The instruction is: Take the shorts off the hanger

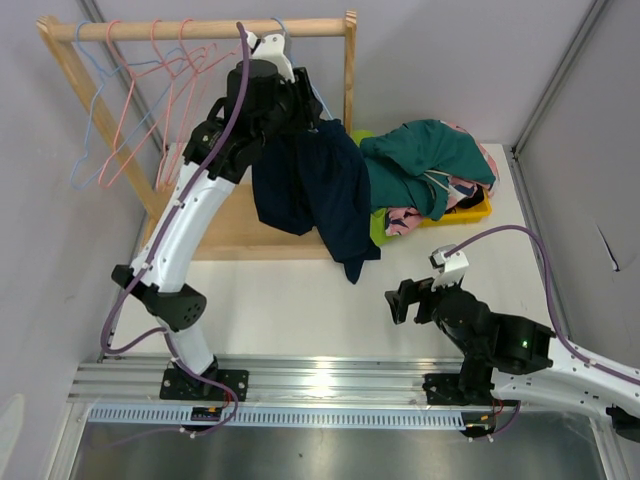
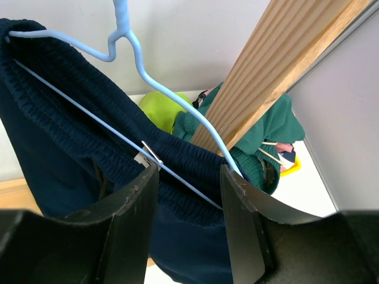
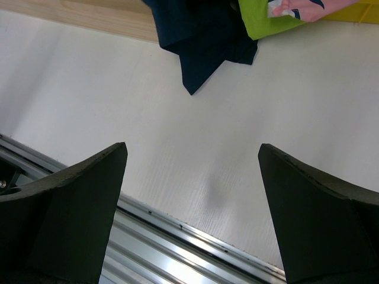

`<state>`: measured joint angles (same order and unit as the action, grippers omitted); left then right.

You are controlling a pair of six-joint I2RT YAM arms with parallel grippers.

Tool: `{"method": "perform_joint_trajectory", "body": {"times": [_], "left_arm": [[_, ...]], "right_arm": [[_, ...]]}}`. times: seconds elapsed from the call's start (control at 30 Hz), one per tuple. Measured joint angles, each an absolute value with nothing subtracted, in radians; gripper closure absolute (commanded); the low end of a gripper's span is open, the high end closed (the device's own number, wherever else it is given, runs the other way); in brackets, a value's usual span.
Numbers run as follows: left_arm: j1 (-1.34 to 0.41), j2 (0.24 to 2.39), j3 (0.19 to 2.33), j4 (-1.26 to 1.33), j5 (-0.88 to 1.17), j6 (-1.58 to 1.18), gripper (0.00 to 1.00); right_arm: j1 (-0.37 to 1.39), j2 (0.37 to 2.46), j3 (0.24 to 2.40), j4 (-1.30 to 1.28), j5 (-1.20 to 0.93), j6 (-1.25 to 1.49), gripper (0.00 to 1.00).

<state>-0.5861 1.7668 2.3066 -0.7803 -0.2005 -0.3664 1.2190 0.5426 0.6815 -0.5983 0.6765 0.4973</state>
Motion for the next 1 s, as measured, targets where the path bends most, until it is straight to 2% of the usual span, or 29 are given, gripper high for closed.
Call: {"method": "perform_joint_trajectory", "body": {"times": [0.37,1.0], "left_arm": [[-0.607,1.79,2.324,-0.755,-0.226,-0.378,0.5],[-0.653,1.676,2.271,-0.748,-0.29,-0.402,0.48]], "right_arm": [[1.223,0.549,0.682,-0.603,0.688,0.497,0.01],[1.227,0.556,0.681,-0.602,0.693,0.496,0.01]]}}
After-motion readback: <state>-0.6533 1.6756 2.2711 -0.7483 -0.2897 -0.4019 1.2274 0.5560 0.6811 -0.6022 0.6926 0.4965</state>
